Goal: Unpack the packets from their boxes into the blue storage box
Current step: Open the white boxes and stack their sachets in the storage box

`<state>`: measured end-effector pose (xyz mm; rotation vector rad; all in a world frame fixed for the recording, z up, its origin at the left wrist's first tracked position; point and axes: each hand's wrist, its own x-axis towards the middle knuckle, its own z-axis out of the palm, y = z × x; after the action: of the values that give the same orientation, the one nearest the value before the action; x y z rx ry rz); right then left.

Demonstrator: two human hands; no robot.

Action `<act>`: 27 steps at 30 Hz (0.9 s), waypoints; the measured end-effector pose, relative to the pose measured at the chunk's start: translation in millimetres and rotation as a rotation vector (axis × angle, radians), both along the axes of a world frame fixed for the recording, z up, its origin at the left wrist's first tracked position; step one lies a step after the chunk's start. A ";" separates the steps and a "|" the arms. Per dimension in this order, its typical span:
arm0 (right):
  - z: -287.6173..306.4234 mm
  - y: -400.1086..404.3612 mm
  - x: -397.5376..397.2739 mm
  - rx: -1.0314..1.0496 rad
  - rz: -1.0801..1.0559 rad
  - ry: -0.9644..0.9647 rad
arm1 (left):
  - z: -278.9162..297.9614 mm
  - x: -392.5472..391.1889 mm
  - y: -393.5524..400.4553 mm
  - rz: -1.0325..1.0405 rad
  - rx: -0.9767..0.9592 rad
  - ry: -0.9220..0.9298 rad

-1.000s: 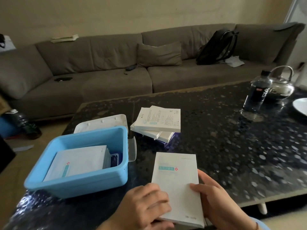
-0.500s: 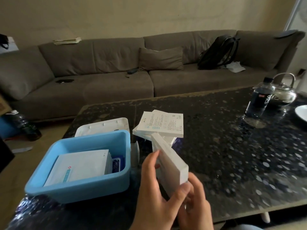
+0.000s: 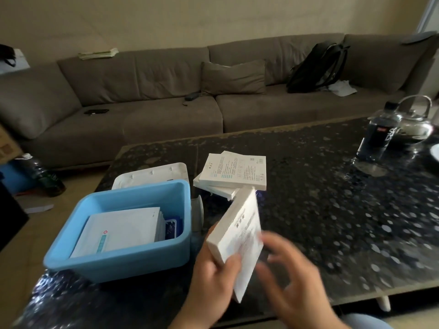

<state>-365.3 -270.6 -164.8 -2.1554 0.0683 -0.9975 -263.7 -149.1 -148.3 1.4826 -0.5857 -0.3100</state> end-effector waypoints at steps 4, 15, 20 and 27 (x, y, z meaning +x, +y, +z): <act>71.6 -62.3 26.2 -0.198 -0.087 0.063 | 14.1 14.6 -4.0 -0.239 0.039 0.136; 61.8 -71.4 29.2 -0.139 0.079 0.112 | 10.1 16.6 -19.6 -0.057 -0.222 -0.062; 58.9 -68.4 29.1 -0.718 -0.130 -0.020 | 18.6 22.8 -26.9 0.035 -0.219 -0.071; 57.3 -55.0 43.0 -0.723 -0.178 -0.100 | 13.4 25.8 -26.7 0.035 -0.244 0.003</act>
<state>-322.3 -325.6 -107.5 -2.7751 -0.1797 -1.3837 -237.9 -175.8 -134.9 1.2555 -0.5733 -0.2055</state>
